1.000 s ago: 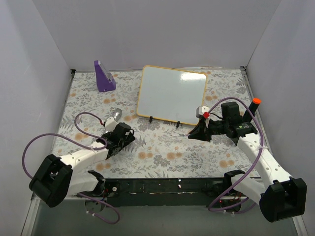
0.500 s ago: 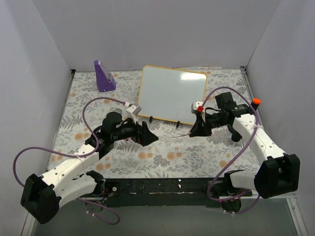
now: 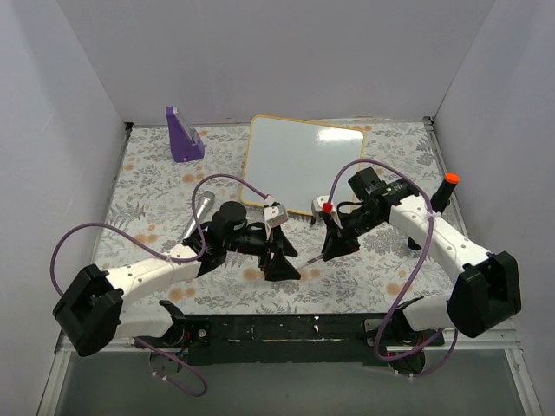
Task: Write a sentence on the whiteboard
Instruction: Pass from the right arm to the left, then pass from the left arm to the right, then pick up the whiteboard from the whiteboard stand.
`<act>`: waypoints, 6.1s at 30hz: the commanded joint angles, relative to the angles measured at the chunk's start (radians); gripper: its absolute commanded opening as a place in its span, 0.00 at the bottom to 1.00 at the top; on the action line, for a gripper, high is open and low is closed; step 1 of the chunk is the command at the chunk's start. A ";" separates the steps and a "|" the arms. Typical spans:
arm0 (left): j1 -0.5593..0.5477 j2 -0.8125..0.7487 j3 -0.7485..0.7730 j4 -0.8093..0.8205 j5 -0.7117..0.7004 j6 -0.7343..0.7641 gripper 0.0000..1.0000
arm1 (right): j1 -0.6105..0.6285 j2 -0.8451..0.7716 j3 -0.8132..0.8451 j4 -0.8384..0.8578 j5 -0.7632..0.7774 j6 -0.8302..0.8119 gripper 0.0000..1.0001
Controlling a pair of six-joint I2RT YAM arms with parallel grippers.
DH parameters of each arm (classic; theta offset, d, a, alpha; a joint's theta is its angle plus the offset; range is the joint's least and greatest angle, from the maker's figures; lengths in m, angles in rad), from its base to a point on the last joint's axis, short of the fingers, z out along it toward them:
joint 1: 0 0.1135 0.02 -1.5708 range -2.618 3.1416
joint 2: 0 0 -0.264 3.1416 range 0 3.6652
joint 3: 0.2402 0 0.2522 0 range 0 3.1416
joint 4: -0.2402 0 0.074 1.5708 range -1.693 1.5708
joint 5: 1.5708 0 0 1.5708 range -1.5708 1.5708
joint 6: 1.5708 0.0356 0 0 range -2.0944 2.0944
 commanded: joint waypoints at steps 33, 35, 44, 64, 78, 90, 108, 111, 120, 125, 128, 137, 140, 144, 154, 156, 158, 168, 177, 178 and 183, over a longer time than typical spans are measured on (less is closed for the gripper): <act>-0.111 0.184 0.087 0.056 -0.064 0.115 0.00 | 0.027 0.026 0.087 -0.092 -0.109 -0.040 0.13; -0.111 0.155 0.066 0.073 -0.085 0.097 0.00 | 0.025 0.026 0.101 -0.089 -0.098 -0.017 0.35; -0.111 -0.054 -0.098 0.292 -0.229 -0.070 0.00 | -0.119 0.013 0.302 -0.035 -0.226 0.150 0.72; -0.109 -0.036 -0.092 0.665 -0.474 -0.377 0.00 | -0.066 -0.072 0.089 0.727 -0.405 0.929 0.69; -0.109 -0.034 0.004 0.423 -0.388 -0.244 0.00 | -0.049 -0.093 0.010 0.790 -0.410 0.936 0.53; -0.108 -0.063 0.072 0.221 -0.351 -0.135 0.00 | -0.049 -0.109 0.035 0.628 -0.426 0.770 0.48; -0.100 -0.062 0.076 0.229 -0.334 -0.129 0.00 | -0.036 -0.084 0.038 0.566 -0.422 0.713 0.41; -0.100 -0.059 0.079 0.229 -0.331 -0.130 0.00 | -0.032 -0.081 0.040 0.554 -0.414 0.699 0.40; -0.099 -0.057 0.076 0.231 -0.323 -0.129 0.00 | -0.024 -0.070 0.055 0.526 -0.408 0.673 0.12; -0.097 -0.059 0.076 0.228 -0.326 -0.127 0.00 | -0.021 -0.070 0.063 0.505 -0.405 0.655 0.01; -0.094 -0.062 0.075 0.225 -0.334 -0.128 0.00 | -0.021 -0.073 0.064 0.500 -0.405 0.649 0.01; -0.088 -0.108 0.066 0.179 -0.354 -0.139 0.94 | -0.041 -0.067 0.127 0.462 -0.318 0.634 0.01; -0.079 -0.200 0.056 0.072 -0.400 -0.121 0.98 | -0.114 -0.073 0.170 0.431 -0.278 0.621 0.01; 0.077 -0.266 0.154 -0.159 -0.399 -0.110 0.98 | -0.184 -0.086 0.239 0.327 -0.172 0.523 0.01; 0.688 0.171 0.366 0.079 0.065 -0.349 0.98 | -0.296 -0.158 0.187 0.304 -0.107 0.432 0.01; 0.700 0.297 0.406 0.099 0.074 -0.322 0.98 | -0.300 -0.176 0.167 0.322 -0.120 0.434 0.01; 0.705 0.364 0.470 0.090 0.082 -0.281 0.98 | -0.303 -0.182 0.138 0.331 -0.127 0.434 0.01; 0.766 0.699 0.713 -0.021 0.192 -0.067 0.98 | -0.334 -0.190 0.086 0.370 -0.193 0.431 0.01; 0.774 0.892 0.773 0.221 0.342 -0.223 0.96 | -0.345 -0.199 0.072 0.385 -0.195 0.442 0.01; 0.773 0.908 0.782 0.255 0.368 -0.259 0.95 | -0.349 -0.196 0.070 0.385 -0.193 0.443 0.01; 0.757 0.975 0.780 0.491 0.392 -0.424 0.93 | -0.352 -0.181 0.073 0.385 -0.196 0.445 0.01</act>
